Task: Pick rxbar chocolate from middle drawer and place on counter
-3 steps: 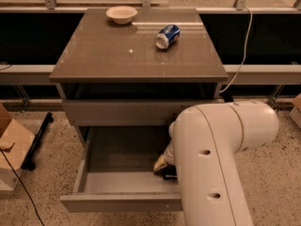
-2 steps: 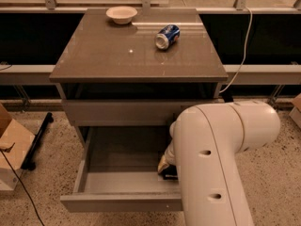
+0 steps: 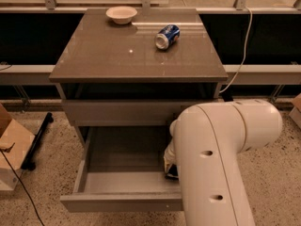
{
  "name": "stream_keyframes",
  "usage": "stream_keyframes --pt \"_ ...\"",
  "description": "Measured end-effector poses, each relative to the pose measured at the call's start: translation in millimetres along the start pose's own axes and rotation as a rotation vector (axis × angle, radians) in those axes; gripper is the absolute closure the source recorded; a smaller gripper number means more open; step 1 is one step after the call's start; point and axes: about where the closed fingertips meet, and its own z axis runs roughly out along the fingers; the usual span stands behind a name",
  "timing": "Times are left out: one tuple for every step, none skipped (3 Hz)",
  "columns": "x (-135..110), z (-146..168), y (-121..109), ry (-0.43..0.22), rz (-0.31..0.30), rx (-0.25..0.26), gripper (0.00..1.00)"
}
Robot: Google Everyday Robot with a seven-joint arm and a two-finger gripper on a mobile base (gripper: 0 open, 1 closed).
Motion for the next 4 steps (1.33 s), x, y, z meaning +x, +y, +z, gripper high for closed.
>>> stream_keyframes --pt "7.0 0.3 -1.5 0.004 0.033 -0.043 1.00" --pt "7.1 -0.4 -1.3 0.004 0.033 -0.043 1.00" --pt "15.6 -23.3 2.3 -0.021 -0.001 -0.152 1.00" --pt "28.6 -86.9 22.5 -0.062 -0.088 -0.362 1.00"
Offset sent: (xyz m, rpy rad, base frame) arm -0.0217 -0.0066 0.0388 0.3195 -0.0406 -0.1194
